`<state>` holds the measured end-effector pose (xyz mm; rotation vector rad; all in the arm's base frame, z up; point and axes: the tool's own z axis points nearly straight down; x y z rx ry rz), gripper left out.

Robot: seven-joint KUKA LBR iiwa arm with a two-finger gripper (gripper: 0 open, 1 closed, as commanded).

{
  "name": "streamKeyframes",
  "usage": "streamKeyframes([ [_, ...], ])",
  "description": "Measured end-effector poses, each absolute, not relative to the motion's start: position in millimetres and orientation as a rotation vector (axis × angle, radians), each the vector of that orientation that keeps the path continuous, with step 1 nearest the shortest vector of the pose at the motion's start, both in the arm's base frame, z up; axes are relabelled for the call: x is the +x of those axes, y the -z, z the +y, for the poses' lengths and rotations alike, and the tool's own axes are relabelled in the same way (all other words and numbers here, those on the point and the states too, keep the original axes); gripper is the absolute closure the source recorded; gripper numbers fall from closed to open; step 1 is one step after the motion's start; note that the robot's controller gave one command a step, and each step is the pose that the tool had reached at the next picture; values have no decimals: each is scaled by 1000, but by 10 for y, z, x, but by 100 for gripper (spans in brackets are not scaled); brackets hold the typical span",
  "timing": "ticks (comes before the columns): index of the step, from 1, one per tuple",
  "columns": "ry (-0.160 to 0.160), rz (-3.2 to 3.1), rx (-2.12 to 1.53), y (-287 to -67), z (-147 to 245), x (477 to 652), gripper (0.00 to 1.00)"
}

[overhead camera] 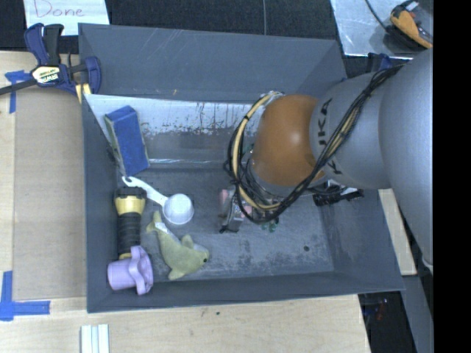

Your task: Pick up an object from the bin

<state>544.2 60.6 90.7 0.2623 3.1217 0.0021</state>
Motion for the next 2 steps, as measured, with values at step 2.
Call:
streamKeyframes([
  [2,1,3127,298,-2454,651,5398,100],
])
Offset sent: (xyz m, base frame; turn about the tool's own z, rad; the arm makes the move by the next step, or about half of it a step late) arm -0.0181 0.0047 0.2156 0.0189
